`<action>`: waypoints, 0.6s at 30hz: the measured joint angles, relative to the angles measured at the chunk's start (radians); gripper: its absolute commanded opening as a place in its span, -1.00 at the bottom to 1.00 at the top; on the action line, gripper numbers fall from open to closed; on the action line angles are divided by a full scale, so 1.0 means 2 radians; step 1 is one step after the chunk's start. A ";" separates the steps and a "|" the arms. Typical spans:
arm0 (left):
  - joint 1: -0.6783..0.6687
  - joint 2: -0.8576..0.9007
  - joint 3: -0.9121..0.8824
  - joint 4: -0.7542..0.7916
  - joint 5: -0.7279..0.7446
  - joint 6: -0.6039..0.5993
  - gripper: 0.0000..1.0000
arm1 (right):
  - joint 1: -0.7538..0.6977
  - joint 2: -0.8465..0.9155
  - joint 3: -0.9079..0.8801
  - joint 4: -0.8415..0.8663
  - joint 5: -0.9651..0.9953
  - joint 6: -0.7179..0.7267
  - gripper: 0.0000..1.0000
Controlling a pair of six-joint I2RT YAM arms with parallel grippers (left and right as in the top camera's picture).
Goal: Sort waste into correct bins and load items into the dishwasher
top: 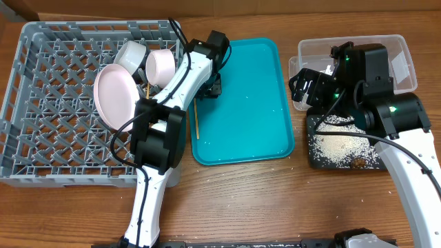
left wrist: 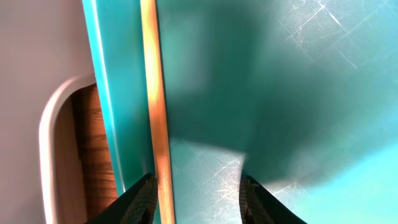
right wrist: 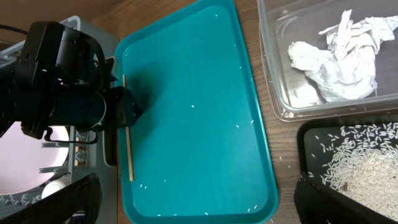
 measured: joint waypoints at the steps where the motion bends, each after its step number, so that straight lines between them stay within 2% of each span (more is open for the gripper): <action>1: 0.000 -0.001 -0.001 0.000 -0.001 0.000 -0.11 | 0.000 0.000 0.000 0.000 0.000 0.000 0.99; 18: 0.003 -0.027 -0.058 0.066 0.002 0.000 -0.05 | 0.000 0.000 0.000 0.000 0.000 0.000 0.99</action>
